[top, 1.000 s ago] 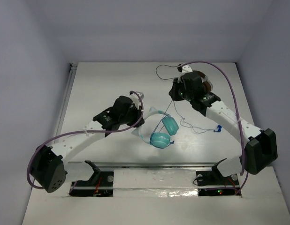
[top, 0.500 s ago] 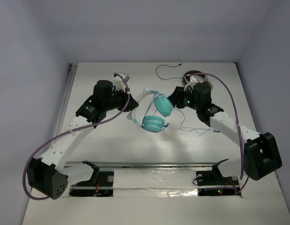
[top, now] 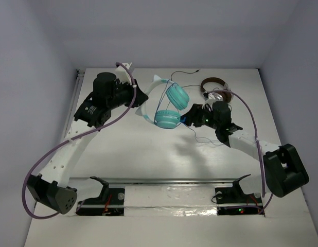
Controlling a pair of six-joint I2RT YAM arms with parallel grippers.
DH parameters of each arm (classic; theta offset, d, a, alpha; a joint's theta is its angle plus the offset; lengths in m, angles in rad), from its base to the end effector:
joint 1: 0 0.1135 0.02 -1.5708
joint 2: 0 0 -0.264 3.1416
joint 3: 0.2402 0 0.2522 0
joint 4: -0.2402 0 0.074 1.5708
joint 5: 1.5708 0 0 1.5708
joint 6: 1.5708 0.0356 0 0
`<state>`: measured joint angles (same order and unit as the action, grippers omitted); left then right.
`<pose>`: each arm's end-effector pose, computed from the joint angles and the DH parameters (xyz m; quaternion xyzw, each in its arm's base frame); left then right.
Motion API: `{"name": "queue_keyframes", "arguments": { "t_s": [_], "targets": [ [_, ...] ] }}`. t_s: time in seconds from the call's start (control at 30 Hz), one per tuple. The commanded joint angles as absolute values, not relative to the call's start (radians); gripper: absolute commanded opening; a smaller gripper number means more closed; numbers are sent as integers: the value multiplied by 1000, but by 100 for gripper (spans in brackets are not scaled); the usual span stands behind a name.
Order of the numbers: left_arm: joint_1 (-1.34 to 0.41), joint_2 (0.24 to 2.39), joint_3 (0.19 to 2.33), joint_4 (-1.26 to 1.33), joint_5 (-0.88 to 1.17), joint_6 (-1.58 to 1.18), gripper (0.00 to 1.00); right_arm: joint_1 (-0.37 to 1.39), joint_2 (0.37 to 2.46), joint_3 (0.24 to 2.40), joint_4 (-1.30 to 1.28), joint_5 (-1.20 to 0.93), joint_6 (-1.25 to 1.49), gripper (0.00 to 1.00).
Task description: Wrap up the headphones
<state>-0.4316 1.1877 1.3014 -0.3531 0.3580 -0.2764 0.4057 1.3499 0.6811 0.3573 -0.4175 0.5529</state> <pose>0.2329 -0.1210 0.4203 0.1696 0.7631 -0.3420 0.5215 0.2635 0.1289 0.2336 -0.0636 0.7975 0.4143 0.4339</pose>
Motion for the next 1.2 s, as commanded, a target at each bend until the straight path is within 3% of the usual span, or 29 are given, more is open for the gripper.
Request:
{"name": "queue_keyframes", "arguments": {
  "t_s": [0.0,0.13,0.2,0.23,0.3,0.43,0.57,0.67,1.17],
  "targets": [
    [-425,1195,1407,-318,353,-293,0,400,1361,663,460,-437,561,65],
    [-414,1223,1465,-324,342,-285,0,400,1318,620,485,-370,594,59],
    [-405,1236,1489,-328,328,-285,0,400,1253,618,436,-263,610,40],
    [-405,1241,1496,-325,330,-288,0,400,1232,621,419,-235,614,21],
    [-405,1252,1508,-307,336,-299,0,400,1180,632,367,-131,624,0],
    [-405,1269,1526,-290,330,-308,0,400,1092,635,242,-32,632,0],
    [-396,1278,1543,-284,327,-313,0,400,964,530,278,-41,629,54],
    [-387,1285,1560,-275,331,-319,0,400,965,502,296,-97,615,67],
    [-387,1289,1658,-304,347,-325,0,400,1285,607,265,121,630,71]
  ]
}}
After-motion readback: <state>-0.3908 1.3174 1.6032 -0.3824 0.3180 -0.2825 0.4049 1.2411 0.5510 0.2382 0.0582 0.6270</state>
